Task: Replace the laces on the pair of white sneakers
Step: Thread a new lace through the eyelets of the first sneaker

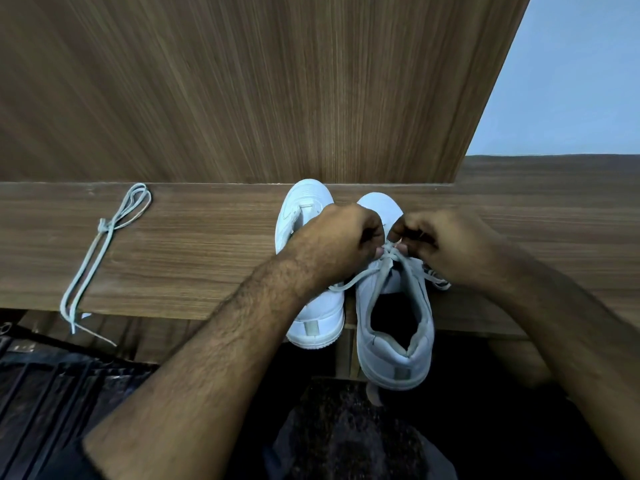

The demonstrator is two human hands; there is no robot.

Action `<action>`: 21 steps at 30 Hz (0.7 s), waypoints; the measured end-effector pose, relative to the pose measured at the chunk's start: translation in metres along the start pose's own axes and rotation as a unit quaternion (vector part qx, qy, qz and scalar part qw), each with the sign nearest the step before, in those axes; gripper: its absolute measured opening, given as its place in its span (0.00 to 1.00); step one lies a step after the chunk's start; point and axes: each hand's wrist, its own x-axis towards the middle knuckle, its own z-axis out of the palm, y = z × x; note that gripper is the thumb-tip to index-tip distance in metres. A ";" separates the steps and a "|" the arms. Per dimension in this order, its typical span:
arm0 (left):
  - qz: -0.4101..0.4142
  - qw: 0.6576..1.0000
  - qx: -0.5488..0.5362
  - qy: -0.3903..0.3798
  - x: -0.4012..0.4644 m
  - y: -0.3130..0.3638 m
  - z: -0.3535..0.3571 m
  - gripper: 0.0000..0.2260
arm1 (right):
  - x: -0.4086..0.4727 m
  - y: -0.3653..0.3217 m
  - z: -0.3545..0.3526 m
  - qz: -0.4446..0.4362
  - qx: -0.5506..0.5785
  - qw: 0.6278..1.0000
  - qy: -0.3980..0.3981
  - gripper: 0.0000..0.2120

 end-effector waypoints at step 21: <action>0.092 0.984 0.152 0.007 0.001 0.011 0.004 0.05 | 0.000 -0.007 -0.004 -0.118 -0.109 0.987 0.007 0.04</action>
